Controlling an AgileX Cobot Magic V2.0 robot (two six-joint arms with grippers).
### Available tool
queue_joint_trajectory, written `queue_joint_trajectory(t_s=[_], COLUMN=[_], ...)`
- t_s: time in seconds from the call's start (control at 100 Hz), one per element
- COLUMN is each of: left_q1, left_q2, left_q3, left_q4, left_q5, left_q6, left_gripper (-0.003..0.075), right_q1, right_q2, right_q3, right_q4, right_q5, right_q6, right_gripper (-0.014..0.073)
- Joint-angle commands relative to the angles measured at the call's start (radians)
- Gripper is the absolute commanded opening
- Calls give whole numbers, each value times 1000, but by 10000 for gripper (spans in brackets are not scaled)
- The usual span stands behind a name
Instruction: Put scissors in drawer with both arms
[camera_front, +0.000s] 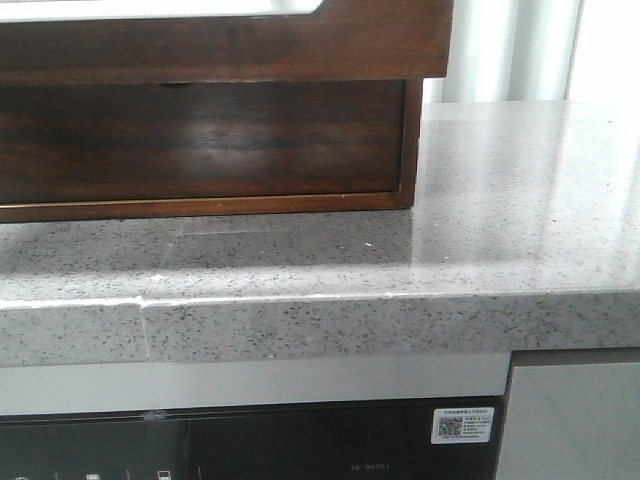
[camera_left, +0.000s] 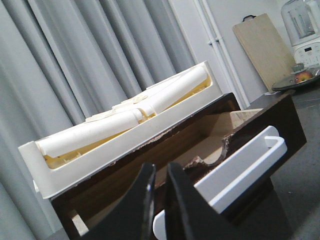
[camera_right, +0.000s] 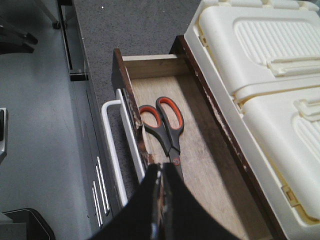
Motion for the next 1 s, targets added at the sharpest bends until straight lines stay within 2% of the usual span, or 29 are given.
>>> queue_joint_trajectory(t_s=[0.0, 0.27, 0.41, 0.51, 0.56, 0.77, 0.99], left_q1=[-8, 16, 92, 164, 204, 310, 325], left_q2=[-16, -63, -63, -63, -63, -63, -63], left_q3=[-37, -37, -37, -34, -26, 46, 165], left_q4=[-27, -87, -92, -114, -138, -230, -293], left_q5=[-37, -16, -15, -17, -20, -92, -235], left_q6=[-12, -13, -14, -86, -121, -120, -120], left_gripper=[3, 3, 3, 3, 3, 3, 3], right_q1=[-5, -5, -7, -7, -7, -7, -7], right_q2=[-105, -423, -613, -736, -794, -1013, -1196], right_q3=[96, 556, 802, 964, 1033, 1296, 1531], right_q4=[4, -3, -24, -35, -35, -35, -1], right_q5=[-161, -516, -715, -833, -881, -1067, -1120], right_q6=[2, 2, 2, 2, 2, 6, 6], right_gripper=[-104, -104, -104, -104, -104, -104, -104])
